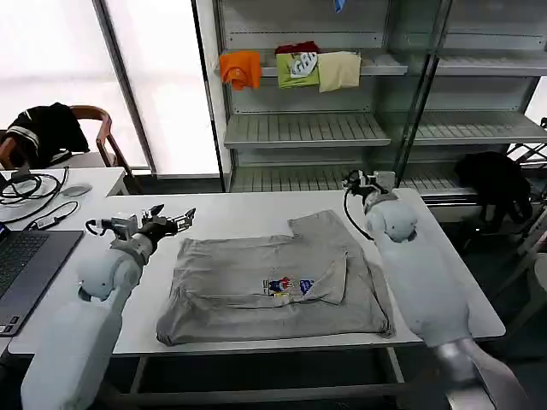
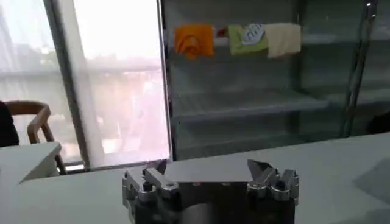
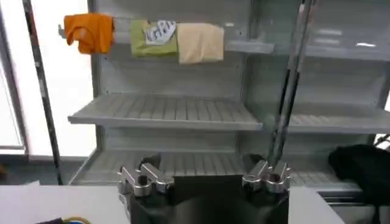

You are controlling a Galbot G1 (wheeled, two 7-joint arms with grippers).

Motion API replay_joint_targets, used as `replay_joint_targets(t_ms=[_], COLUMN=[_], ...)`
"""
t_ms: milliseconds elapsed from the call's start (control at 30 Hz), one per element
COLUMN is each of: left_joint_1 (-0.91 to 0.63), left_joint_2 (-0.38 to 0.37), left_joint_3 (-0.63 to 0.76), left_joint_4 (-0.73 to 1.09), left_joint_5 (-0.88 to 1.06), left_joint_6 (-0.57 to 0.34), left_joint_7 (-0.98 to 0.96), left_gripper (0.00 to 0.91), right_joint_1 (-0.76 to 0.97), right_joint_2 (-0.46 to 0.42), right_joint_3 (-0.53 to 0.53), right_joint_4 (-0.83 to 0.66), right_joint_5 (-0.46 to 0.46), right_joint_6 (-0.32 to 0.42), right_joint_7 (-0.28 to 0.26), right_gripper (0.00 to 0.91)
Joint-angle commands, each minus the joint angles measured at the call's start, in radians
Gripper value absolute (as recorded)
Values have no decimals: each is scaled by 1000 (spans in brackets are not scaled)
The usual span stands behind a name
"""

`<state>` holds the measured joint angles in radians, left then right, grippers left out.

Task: Fold and organize the clothes.

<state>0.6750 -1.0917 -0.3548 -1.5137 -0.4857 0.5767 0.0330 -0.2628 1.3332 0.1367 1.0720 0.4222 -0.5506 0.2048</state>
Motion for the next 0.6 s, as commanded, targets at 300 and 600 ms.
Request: replay_joint_targets(t_ms=[300, 600], left_joint_1=[-26, -2], left_joint_2=[-62, -58], left_joint_3=[40, 40], left_joint_4=[173, 152], left_joint_5=[53, 60], left_joint_6=[1, 1], left_joint_7=[18, 13], left_gripper=[907, 907], right_joint_1=[14, -4], right_joint_2=[99, 108], right_joint_3=[-45, -46], right_joint_4=[-218, -212], right_joint_5=[-57, -61], right_joint_6=[13, 11], right_joint_7=[-54, -56], right_gripper=[907, 907])
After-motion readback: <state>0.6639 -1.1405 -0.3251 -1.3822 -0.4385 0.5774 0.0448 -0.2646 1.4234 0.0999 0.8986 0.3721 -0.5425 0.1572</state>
